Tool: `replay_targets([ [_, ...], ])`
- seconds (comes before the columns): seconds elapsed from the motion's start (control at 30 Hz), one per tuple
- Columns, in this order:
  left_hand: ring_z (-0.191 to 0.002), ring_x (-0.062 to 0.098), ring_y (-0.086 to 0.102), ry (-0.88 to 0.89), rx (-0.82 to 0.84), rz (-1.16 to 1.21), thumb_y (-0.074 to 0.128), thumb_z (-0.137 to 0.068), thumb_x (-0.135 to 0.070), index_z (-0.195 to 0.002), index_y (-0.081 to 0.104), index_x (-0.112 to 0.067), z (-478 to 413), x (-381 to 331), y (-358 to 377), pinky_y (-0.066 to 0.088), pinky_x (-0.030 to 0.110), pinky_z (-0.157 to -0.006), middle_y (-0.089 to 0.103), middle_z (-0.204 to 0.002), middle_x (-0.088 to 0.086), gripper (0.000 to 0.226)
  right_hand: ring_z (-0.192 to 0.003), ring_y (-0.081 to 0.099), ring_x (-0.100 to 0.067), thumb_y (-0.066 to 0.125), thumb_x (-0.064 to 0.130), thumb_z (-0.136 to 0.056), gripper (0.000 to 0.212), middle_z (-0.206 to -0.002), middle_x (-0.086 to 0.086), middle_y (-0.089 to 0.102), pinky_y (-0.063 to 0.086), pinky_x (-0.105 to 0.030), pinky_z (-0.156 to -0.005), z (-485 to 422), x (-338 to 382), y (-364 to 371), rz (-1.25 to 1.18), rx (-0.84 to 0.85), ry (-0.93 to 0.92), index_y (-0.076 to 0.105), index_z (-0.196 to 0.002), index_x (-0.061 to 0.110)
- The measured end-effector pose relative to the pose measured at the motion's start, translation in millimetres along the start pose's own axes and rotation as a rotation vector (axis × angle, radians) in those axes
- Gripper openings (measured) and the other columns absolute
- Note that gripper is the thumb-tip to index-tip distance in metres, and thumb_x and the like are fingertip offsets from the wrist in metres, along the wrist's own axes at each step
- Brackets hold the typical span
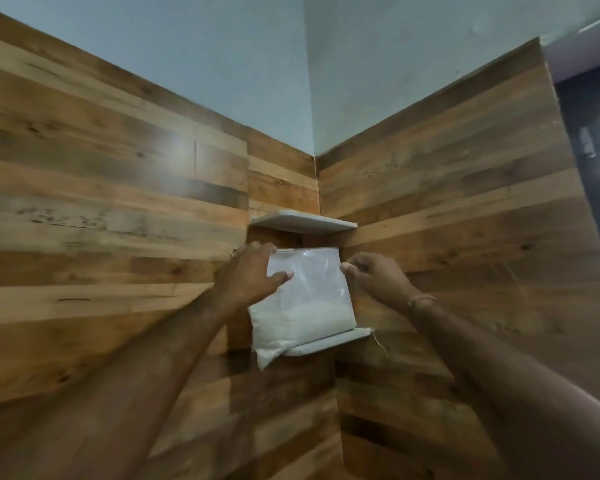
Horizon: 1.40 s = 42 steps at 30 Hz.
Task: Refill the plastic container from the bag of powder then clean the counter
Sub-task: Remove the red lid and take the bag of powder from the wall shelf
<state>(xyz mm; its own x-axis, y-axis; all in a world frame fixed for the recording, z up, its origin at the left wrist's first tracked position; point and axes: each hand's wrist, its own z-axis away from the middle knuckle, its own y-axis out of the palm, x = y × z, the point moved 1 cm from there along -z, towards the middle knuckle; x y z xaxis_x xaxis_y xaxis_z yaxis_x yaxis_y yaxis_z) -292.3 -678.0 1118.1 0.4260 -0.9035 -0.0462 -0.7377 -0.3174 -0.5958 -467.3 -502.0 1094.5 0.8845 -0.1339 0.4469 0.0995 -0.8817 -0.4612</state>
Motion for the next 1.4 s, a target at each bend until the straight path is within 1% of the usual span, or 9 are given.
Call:
replay_targets([
  [0.17, -0.136, 0.026, 0.049, 0.04, 0.011, -0.15, 0.06, -0.097, -0.058, -0.146, 0.052, -0.02, -62.7, 18.5, 9.3, 0.039, 0.047, -0.107, 0.053, -0.149, 0.005, 0.062, -0.099, 0.069, -0.017, 0.069, 0.029, -0.098, 0.023, -0.108, -0.002, 0.071, 0.06, -0.032, -0.083, -70.7, 2.2, 24.8, 0.037, 0.012, -0.041, 0.073, -0.118, 0.017],
  [0.27, -0.125, 0.024, 0.058, 0.037, -0.004, -0.184, 0.064, -0.094, -0.056, -0.138, 0.058, -0.021, -78.2, 18.8, 14.1, 0.045, 0.039, -0.093, 0.062, -0.138, 0.004, 0.057, -0.114, 0.064, -0.023, 0.067, 0.017, -0.1, 0.034, -0.129, -0.003, 0.065, 0.063, -0.037, -0.088, -91.1, 4.0, 36.4, 0.065, 0.096, -0.068, 0.067, -0.133, 0.018],
  [0.47, -0.096, 0.018, 0.066, 0.007, -0.053, -0.052, 0.078, -0.086, -0.048, -0.107, 0.072, -0.02, -130.6, 52.3, 47.5, 0.044, 0.033, -0.078, 0.071, -0.106, -0.001, 0.035, -0.129, 0.058, -0.031, 0.058, 0.004, -0.103, 0.053, -0.154, -0.005, 0.051, 0.056, -0.026, -0.091, -170.0, -5.1, 89.3, 0.27, 0.194, -0.163, 0.052, -0.151, 0.023],
  [0.57, -0.092, 0.016, 0.067, 0.03, -0.079, 0.024, 0.081, -0.084, -0.045, -0.092, 0.077, -0.022, -137.7, 59.0, 56.9, 0.046, 0.033, -0.078, 0.073, -0.097, -0.003, 0.024, -0.122, 0.06, -0.036, 0.058, 0.003, -0.101, 0.056, -0.15, -0.007, 0.051, 0.062, -0.044, -0.092, -188.3, -15.8, 101.5, 0.392, 0.226, -0.147, 0.051, -0.152, 0.026],
  [0.7, -0.089, 0.014, 0.067, 0.051, -0.12, 0.081, 0.081, -0.084, -0.046, -0.087, 0.078, -0.025, -138.4, 63.8, 63.4, 0.042, 0.031, -0.074, 0.074, -0.093, -0.005, 0.022, -0.133, 0.052, -0.035, 0.065, 0.004, -0.095, 0.05, -0.145, -0.014, 0.054, 0.043, -0.037, -0.111, -206.8, -28.1, 96.6, 0.522, 0.169, -0.081, 0.058, -0.144, 0.014],
  [0.9, -0.088, 0.013, 0.066, 0.086, -0.177, 0.12, 0.079, -0.085, -0.047, -0.087, 0.078, -0.026, -124.9, 64.9, 61.1, 0.041, 0.03, -0.075, 0.075, -0.092, -0.006, 0.022, -0.092, 0.068, -0.031, 0.069, 0.009, -0.097, 0.038, -0.125, -0.017, 0.065, 0.057, -0.027, -0.065, -191.2, -45.3, 73.5, 0.538, 0.183, -0.02, 0.065, -0.135, 0.01],
  [1.03, -0.09, 0.013, 0.066, 0.129, -0.249, 0.134, 0.079, -0.084, -0.049, -0.089, 0.08, -0.026, -117.1, 49.7, 46.6, 0.04, 0.029, -0.077, 0.075, -0.093, -0.006, 0.024, -0.088, 0.066, -0.026, 0.068, 0.026, -0.099, 0.028, -0.112, -0.012, 0.067, 0.062, -0.033, -0.075, -169.4, -33.8, 43.4, 0.592, 0.086, -0.013, 0.072, -0.121, 0.01],
  [1.2, -0.091, 0.016, 0.068, 0.13, -0.26, 0.162, 0.079, -0.083, -0.052, -0.084, 0.08, -0.025, -100.5, 24.7, 17.8, 0.041, 0.03, -0.076, 0.076, -0.092, -0.008, 0.026, -0.066, 0.072, -0.026, 0.075, 0.031, -0.092, 0.013, -0.083, -0.01, 0.076, 0.058, -0.028, -0.061, -129.0, -9.1, -10.1, 0.649, -0.022, -0.039, 0.075, -0.085, 0.02],
  [1.4, -0.082, 0.015, 0.066, 0.142, -0.217, 0.281, 0.079, -0.083, -0.049, -0.082, 0.078, -0.027, -37.4, -36.9, -15.0, 0.044, 0.03, -0.071, 0.073, -0.081, -0.009, 0.022, -0.056, 0.071, -0.022, 0.085, 0.037, -0.083, 0.043, -0.06, -0.006, 0.07, 0.056, -0.027, -0.06, -43.3, 9.3, -96.8, 0.645, -0.055, 0.041, 0.056, -0.056, 0.019],
])
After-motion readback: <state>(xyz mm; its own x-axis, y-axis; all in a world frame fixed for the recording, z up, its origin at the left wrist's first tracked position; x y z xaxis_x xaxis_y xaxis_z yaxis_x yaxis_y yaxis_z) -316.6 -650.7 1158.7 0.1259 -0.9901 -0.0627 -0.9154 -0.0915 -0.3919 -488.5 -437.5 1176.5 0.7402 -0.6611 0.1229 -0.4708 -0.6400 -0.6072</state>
